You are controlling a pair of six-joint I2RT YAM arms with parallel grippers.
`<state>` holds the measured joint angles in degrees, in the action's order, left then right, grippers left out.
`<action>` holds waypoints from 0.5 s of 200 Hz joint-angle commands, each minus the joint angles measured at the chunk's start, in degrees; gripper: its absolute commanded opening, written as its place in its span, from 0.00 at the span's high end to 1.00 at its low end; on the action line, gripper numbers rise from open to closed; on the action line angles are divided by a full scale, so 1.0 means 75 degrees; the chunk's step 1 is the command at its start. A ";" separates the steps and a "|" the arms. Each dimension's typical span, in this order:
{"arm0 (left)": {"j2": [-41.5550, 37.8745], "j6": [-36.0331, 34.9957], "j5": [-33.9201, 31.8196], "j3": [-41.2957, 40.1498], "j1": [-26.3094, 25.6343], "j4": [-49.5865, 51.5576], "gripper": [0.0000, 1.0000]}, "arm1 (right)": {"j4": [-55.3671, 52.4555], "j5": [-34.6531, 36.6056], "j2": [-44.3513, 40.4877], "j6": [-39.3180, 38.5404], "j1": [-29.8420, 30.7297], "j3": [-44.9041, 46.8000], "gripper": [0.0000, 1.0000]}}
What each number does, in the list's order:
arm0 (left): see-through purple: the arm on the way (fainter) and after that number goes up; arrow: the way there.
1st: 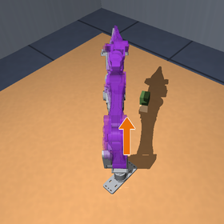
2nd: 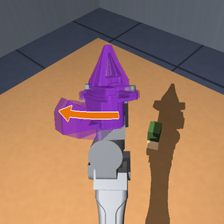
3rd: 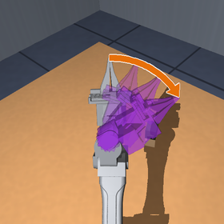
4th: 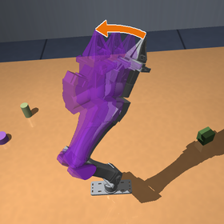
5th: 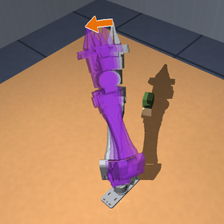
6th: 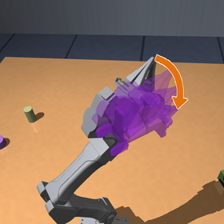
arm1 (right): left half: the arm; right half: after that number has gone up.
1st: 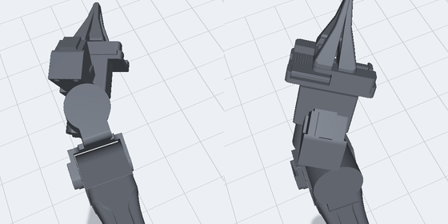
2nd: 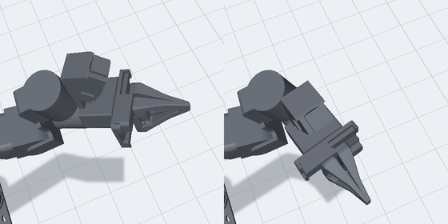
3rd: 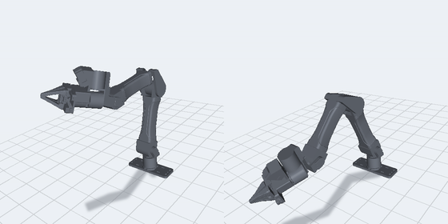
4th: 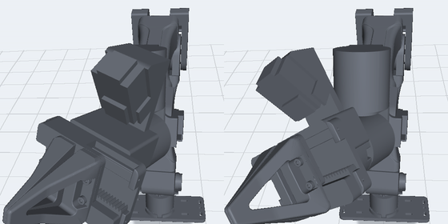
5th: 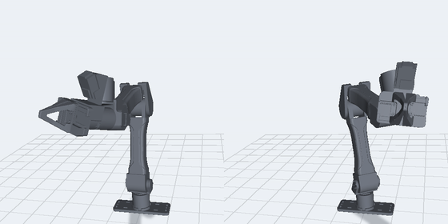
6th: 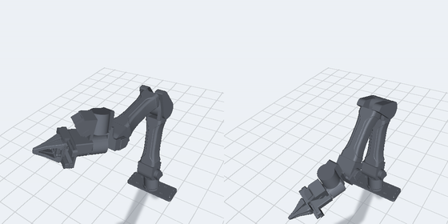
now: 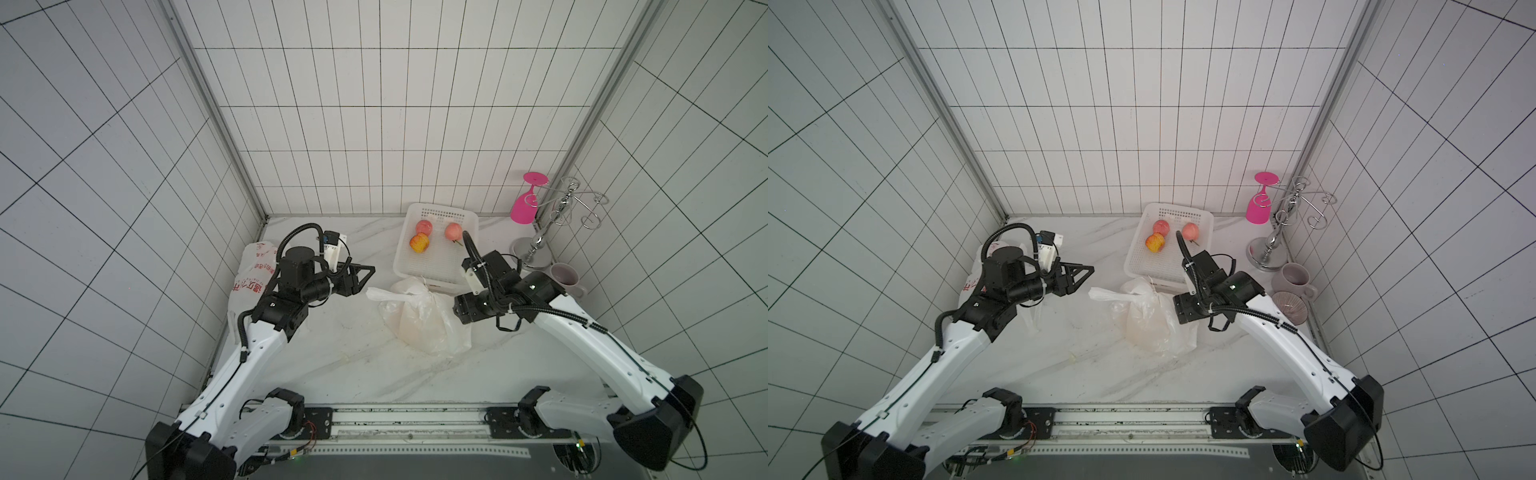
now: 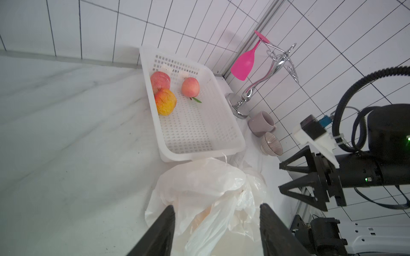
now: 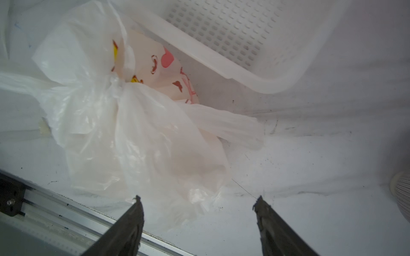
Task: Place the peach into a plastic bag & tie a knot
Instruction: Move the plastic bag to the center of the board.
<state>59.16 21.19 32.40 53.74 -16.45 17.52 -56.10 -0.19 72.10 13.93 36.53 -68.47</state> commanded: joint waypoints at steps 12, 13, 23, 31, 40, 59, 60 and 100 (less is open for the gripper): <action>0.0426 -0.0327 -0.0939 0.0809 0.0132 0.0657 0.38 | 0.0362 0.0364 0.1590 -0.0569 0.0486 -0.1114 0.22; 0.0447 -0.0335 -0.0977 0.0842 0.0132 0.0690 0.38 | 0.0358 0.0382 0.1631 -0.0563 0.0491 -0.1137 0.23; 0.0622 -0.0340 -0.1460 0.1138 0.0247 0.1070 0.38 | 0.0266 0.0735 0.1924 -0.0381 0.0494 -0.1286 0.35; 0.0778 -0.0331 -0.1688 0.1375 0.0441 0.1398 0.38 | 0.0246 0.0866 0.1923 -0.0195 0.0462 -0.1214 0.48; 0.0932 -0.0296 -0.1851 0.1605 0.0693 0.1755 0.39 | 0.0255 0.0890 0.1671 0.0066 0.0376 -0.0961 0.64; 0.1015 -0.0224 -0.1970 0.1774 0.1096 0.2093 0.40 | 0.0141 0.0844 0.0775 0.0625 0.0058 -0.0125 0.92; 0.1017 -0.0224 -0.1985 0.1769 0.1100 0.2093 0.40 | 0.0107 0.0838 0.0726 0.0649 0.0037 -0.0069 0.93; 0.0819 -0.0072 -0.2091 0.1467 0.1108 0.1853 0.40 | -0.1241 0.0815 -0.1360 0.1370 -0.1200 0.0855 1.00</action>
<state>66.63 20.12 18.46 65.43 -8.03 30.68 -56.05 4.27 68.79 19.40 32.73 -66.28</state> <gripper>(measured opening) 0.601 0.047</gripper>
